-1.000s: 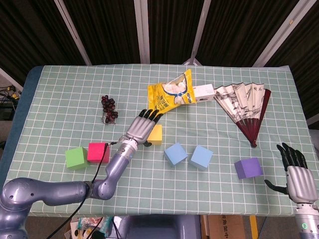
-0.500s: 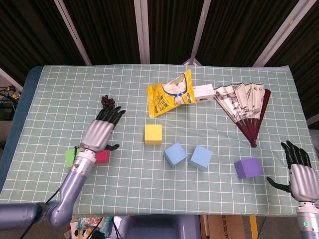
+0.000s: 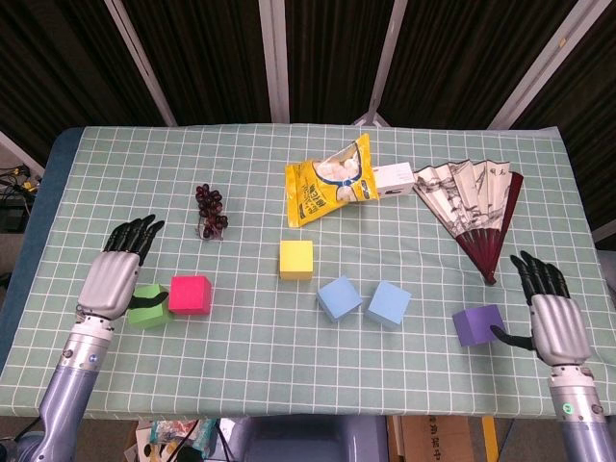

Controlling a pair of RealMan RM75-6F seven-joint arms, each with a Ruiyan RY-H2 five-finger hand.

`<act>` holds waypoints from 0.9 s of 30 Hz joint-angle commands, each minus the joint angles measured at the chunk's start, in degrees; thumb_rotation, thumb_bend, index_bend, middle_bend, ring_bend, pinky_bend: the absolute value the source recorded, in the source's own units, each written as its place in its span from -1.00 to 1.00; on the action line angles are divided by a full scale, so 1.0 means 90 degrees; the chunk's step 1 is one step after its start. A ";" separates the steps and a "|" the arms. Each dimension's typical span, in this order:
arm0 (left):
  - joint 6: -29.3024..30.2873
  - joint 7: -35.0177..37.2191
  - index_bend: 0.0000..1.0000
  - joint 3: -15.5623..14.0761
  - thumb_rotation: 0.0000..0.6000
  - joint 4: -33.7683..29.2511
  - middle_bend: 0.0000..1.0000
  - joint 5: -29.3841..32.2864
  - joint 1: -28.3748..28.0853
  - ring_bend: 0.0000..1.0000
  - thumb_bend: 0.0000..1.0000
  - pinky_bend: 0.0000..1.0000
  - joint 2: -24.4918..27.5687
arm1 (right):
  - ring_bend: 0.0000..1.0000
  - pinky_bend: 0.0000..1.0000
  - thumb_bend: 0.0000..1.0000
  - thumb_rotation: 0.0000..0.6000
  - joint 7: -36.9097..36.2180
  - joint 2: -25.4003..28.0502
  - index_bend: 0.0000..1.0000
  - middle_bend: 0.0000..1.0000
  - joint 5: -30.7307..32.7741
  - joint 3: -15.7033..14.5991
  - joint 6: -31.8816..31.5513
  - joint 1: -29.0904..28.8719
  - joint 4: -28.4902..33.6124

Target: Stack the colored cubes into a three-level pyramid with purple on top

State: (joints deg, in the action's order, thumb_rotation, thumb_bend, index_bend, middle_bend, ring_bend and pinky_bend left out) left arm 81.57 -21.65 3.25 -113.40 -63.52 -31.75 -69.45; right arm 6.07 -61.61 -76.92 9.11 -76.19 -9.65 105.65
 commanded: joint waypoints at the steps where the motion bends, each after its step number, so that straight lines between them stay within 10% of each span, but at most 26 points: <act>1: -0.0051 0.0138 -1.00 0.0099 1.00 -0.0010 -1.00 -0.0048 0.0063 -1.00 -0.75 -1.00 0.0086 | -1.00 -1.00 -0.72 1.00 0.0507 0.0035 -1.00 -1.00 0.0388 0.0289 0.0663 -0.0583 0.0558; 12: -0.0187 0.0383 -1.00 0.0350 1.00 -0.0036 -1.00 -0.0086 0.0190 -1.00 -0.75 -1.00 0.0240 | -1.00 -1.00 -0.72 1.00 0.2278 -0.1180 -1.00 -1.00 0.1827 0.0563 0.1849 -0.2246 0.1281; 27: -0.0280 0.0626 -1.00 0.0626 1.00 -0.0049 -1.00 -0.0080 0.0361 -1.00 -0.75 -1.00 0.0393 | -1.00 -1.00 -0.72 1.00 0.3398 -0.2958 -1.00 -0.96 0.3270 0.0423 0.1402 -0.3234 0.0462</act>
State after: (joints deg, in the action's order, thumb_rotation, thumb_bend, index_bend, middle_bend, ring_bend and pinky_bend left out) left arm 79.09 -16.05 8.84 -113.82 -64.24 -28.53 -65.94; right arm 36.12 -87.22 -48.04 13.08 -62.98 -38.01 110.86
